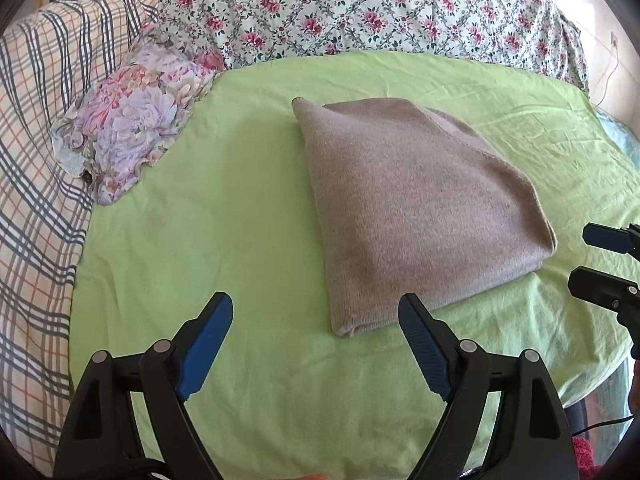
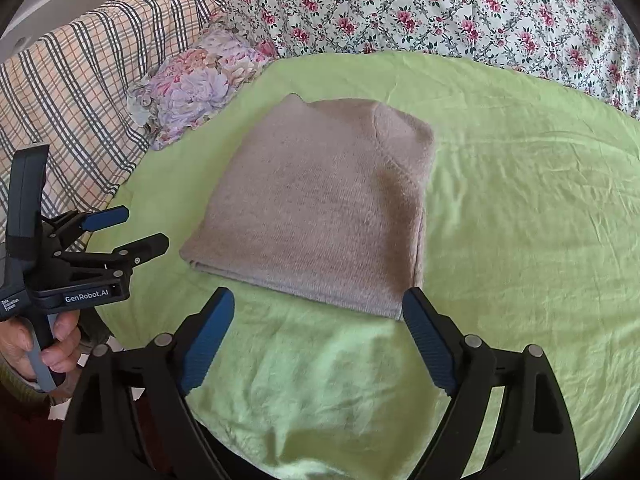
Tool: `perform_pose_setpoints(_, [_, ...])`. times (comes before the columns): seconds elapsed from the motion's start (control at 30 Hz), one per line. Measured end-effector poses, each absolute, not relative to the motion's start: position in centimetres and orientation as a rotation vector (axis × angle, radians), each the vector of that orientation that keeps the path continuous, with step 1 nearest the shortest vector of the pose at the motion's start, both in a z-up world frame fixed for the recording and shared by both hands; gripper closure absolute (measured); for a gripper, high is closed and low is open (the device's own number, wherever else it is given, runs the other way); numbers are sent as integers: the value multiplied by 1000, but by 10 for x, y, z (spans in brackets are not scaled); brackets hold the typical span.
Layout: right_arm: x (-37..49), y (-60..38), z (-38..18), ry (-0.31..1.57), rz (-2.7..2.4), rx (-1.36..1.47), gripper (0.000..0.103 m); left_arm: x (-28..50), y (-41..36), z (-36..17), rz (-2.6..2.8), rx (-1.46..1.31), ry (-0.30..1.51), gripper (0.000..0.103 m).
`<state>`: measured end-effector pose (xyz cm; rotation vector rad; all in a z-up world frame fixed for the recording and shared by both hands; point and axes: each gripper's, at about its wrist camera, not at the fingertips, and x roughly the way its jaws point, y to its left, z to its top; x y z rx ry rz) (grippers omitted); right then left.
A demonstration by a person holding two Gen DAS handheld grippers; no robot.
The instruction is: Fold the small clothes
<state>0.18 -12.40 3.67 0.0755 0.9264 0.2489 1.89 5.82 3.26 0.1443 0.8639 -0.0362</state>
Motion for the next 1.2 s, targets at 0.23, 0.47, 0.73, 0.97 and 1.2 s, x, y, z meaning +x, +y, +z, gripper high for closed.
perform_pose_setpoints(0.23, [23,-122,37,938,257,69,14,37,58,34,-33,141,866,18])
perform_pose_setpoints(0.47, [46,-126,39,937,262,58,12,55,57,43,-27,134,846,17])
perform_pose_setpoints(0.73, [69,-131,41,936,264,47,12,73,51,50,-31,142,832,16])
perform_pose_setpoints(0.97, [80,-129,37,943,258,59,11,81,46,49,-39,142,841,14])
perform_pose_setpoints(1.2, [85,-132,31,964,252,73,9,89,43,45,-43,137,855,13])
